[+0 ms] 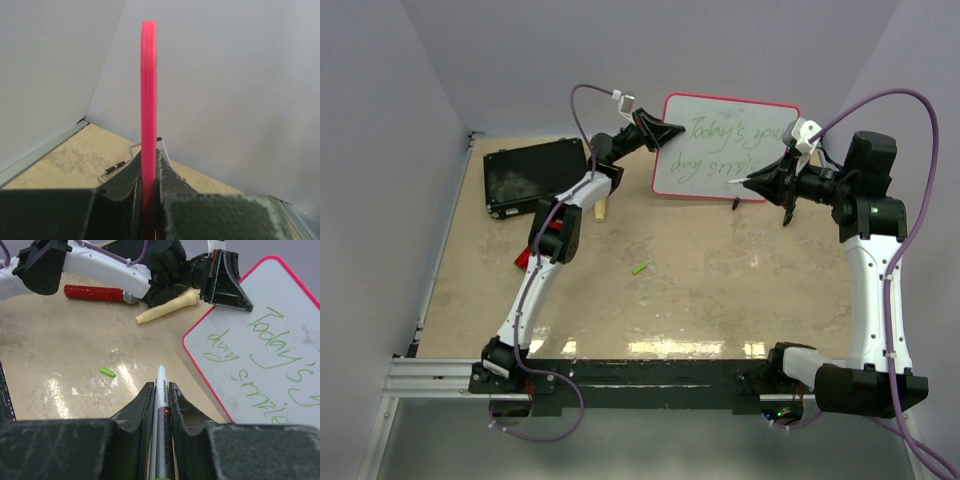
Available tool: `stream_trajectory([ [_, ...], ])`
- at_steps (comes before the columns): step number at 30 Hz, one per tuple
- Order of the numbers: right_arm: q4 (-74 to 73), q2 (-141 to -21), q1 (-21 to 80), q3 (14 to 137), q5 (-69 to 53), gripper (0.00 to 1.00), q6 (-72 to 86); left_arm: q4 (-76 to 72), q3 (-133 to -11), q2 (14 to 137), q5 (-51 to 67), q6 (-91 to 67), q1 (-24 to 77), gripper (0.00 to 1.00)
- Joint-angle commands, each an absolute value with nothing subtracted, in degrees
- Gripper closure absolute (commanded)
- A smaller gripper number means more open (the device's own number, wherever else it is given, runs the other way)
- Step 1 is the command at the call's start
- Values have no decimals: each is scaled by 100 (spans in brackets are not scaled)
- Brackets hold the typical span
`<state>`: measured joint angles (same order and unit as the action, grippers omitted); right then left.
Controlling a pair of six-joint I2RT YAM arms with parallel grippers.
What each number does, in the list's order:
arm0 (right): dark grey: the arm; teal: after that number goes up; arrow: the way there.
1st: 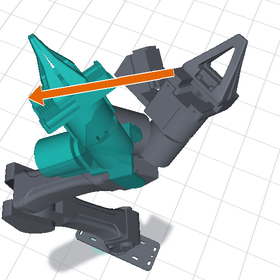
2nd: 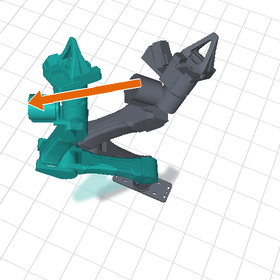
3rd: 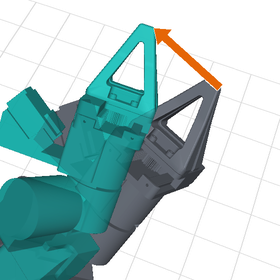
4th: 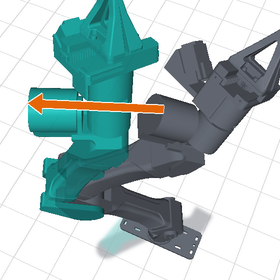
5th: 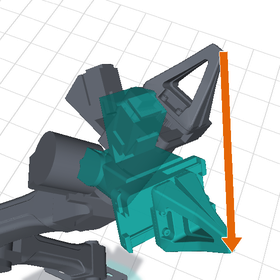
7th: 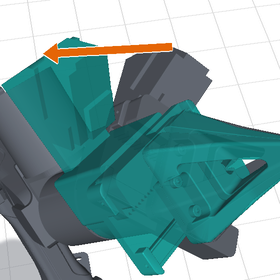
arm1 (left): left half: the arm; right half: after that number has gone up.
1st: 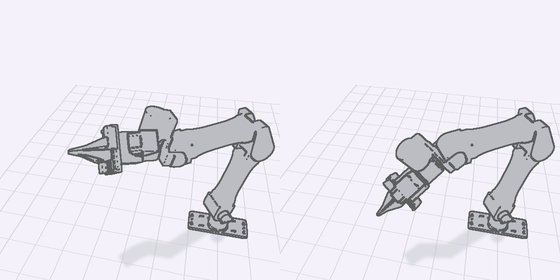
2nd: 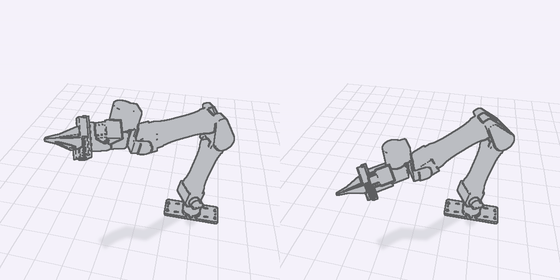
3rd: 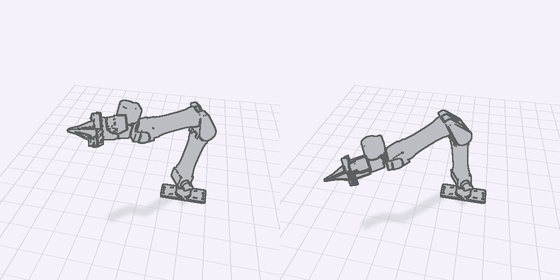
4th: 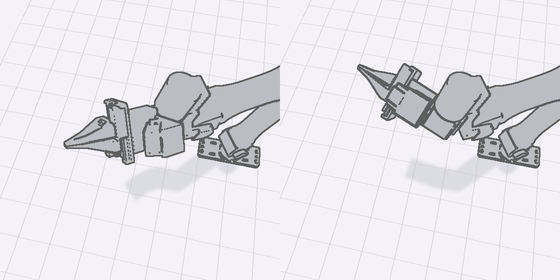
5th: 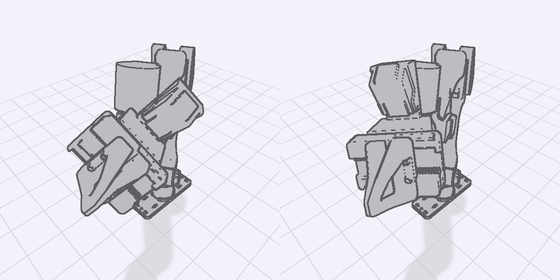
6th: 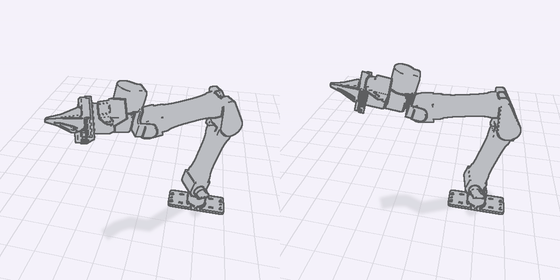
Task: Write a sentence on the whiteboard
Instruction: Place the whiteboard on the whiteboard stand.
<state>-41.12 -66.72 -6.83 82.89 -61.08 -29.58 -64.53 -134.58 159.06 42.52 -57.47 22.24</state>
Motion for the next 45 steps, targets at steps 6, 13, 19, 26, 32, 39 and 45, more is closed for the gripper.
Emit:
stream_trajectory([
  [6, -3938, -6557, -738, 8253, -6240, 100, -2883, -7347, -13746, 15926, 4051, -6081, 2092, 100],
  [13, -3946, -6530, -738, 8253, -6258, 100, -2874, -8243, -12493, 15347, 4508, -6644, 2083, 100],
  [19, -3920, -6416, -738, 8235, -6293, 100, -2848, -8946, -11278, 14556, 4772, -6934, 2048, 100],
  [26, -3867, -6302, -756, 8209, -6328, 100, -2786, -9412, -10082, 13870, 4974, -6891, 2021, 100],
  [32, -3858, -6258, -765, 8218, -6346, 100, -2769, -9422, -9352, 13342, 4826, -6487, 2021, 100],
  [39, -3841, -6258, -782, 8191, -6337, 100, -2769, -9360, -9079, 12929, 4105, -6100, 2013, 100],
  [45, -3850, -6302, -773, 8191, -6354, 100, -2777, -9474, -9228, 12911, 3718, -6214, 2065, 100],
])
